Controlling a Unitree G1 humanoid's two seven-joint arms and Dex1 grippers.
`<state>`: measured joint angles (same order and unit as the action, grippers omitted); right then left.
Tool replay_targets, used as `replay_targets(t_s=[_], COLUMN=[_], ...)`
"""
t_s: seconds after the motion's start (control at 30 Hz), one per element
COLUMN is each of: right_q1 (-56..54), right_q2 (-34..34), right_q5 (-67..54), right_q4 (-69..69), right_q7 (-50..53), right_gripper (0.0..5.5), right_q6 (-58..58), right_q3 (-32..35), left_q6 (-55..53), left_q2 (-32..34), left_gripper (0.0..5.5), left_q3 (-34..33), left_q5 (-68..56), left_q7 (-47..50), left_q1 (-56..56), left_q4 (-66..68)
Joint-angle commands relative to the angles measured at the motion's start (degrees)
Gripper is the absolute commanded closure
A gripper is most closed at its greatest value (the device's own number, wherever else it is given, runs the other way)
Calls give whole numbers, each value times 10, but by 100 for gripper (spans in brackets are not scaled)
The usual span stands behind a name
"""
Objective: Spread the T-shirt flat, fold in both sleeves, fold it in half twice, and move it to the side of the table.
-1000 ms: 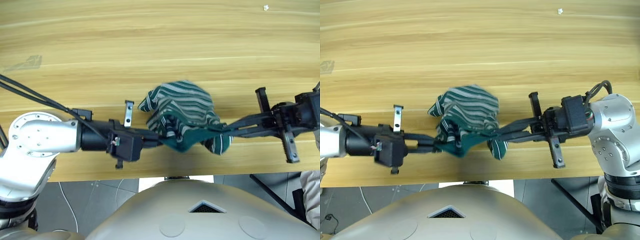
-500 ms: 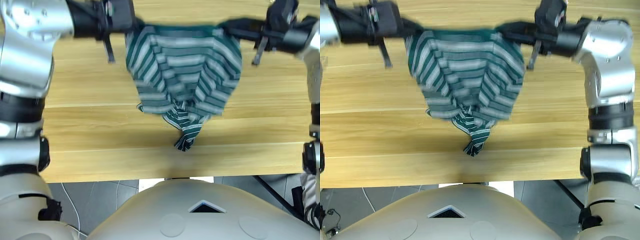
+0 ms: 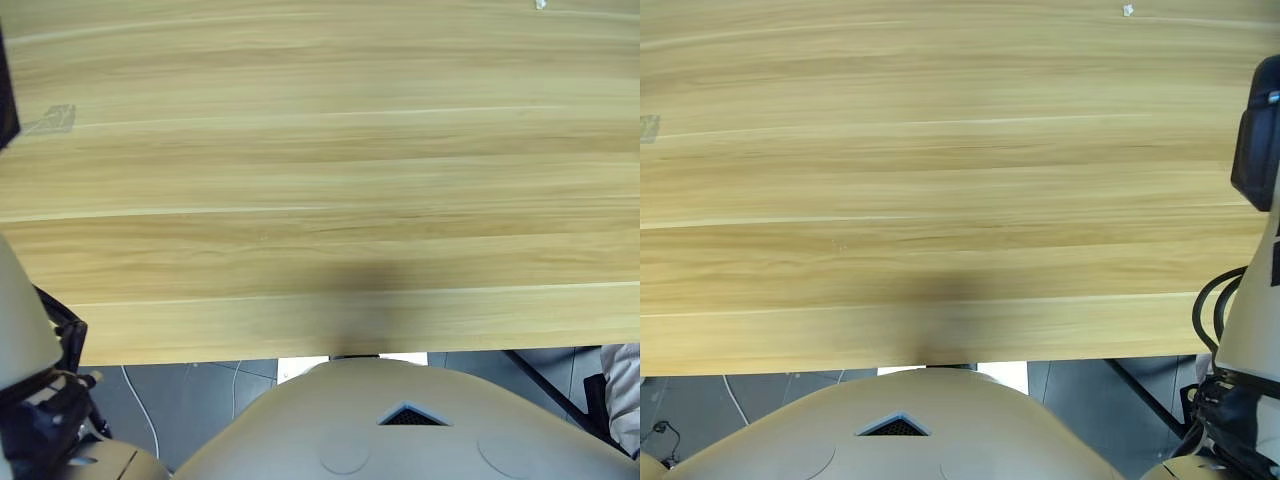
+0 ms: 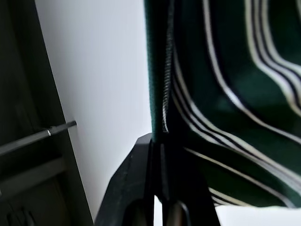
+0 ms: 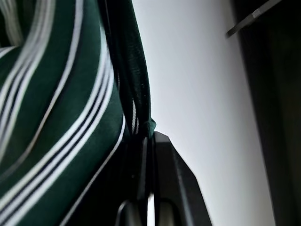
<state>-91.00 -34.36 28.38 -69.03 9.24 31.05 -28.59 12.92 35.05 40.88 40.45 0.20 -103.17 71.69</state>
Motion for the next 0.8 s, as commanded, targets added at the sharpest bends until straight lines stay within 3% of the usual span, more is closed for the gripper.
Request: replay_targets(t_s=[0.03, 0.13, 0.17, 0.27, 0.33, 0.47, 0.57, 0.8], right_q1=[94, 226, 315, 556, 576, 578, 654, 876], right_q2=[5, 24, 22, -27, -62, -95, -128, -299], right_q5=[-2, -67, -119, -267, -325, -362, -383, -409], right_q4=[-27, 27, 99, 386, 495, 568, 674, 909], right_q7=[-63, -180, -246, -395, -428, -452, -499, -683], right_gripper=[550, 550, 550, 550, 550, 550, 550, 550], right_q6=[60, 148, 160, 92, 31, -29, -85, -149], right_q3=[8, 33, 31, 11, 61, 138, 138, 134], left_q6=[81, 239, 285, 284, 231, 169, 125, -4], left_q2=[23, 53, 78, 183, 247, 301, 336, 428], left_gripper=[550, 550, 550, 550, 550, 550, 550, 550], left_q3=[25, 49, 53, 69, 44, -58, -115, -204], left_q5=[28, 22, -11, -127, -166, -173, -195, -288], left_q7=[-103, -235, -293, -411, -435, -455, -482, -552], left_q1=[109, 238, 325, 609, 725, 774, 807, 1024], left_q4=[28, -31, -105, -434, -610, -744, -831, -1073])
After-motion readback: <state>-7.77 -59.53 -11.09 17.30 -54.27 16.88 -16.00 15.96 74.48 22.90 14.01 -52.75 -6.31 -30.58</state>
